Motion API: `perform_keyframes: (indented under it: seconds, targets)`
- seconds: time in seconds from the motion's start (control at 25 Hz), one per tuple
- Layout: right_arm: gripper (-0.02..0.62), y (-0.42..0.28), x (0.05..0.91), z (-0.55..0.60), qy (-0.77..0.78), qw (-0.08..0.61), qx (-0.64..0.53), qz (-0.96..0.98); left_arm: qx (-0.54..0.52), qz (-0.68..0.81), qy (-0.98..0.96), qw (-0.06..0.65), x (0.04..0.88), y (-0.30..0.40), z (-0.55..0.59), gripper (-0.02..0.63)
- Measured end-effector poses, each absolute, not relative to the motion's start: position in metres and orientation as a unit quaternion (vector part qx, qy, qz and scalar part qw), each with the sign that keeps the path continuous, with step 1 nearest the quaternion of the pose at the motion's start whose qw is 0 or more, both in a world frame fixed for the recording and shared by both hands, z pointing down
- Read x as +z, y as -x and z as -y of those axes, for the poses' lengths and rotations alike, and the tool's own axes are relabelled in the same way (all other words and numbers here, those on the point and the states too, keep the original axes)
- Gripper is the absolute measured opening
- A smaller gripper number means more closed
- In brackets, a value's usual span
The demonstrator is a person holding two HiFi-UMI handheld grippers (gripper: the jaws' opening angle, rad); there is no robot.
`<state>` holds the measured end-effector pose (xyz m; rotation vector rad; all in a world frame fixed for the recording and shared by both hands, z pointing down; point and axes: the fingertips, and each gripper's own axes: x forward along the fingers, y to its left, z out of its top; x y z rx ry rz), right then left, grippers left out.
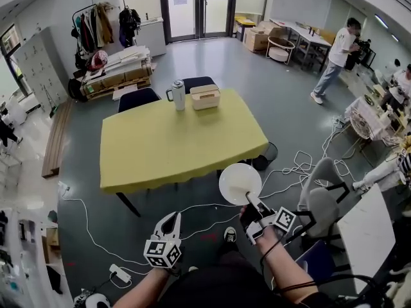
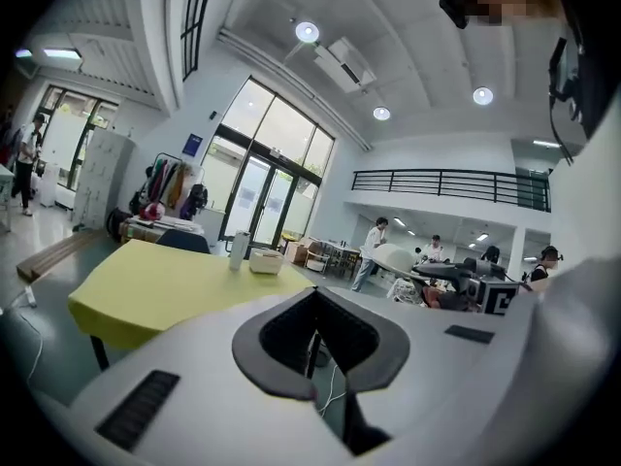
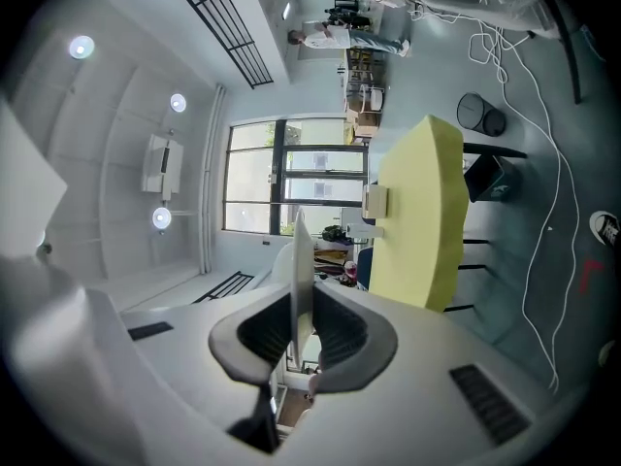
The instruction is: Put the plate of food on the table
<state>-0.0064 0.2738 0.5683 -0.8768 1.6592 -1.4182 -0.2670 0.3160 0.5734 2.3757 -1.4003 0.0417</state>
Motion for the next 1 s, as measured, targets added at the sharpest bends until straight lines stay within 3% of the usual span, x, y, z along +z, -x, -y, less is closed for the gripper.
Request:
perform_keyframes:
  seconds: [1.0]
  targets:
    - [0.048,-0.114,0.587,-0.034,0.273,0.329,-0.616,-0.662,0.021,0.587,-0.787,0.190,0.549,0.125,-0.103,0.009]
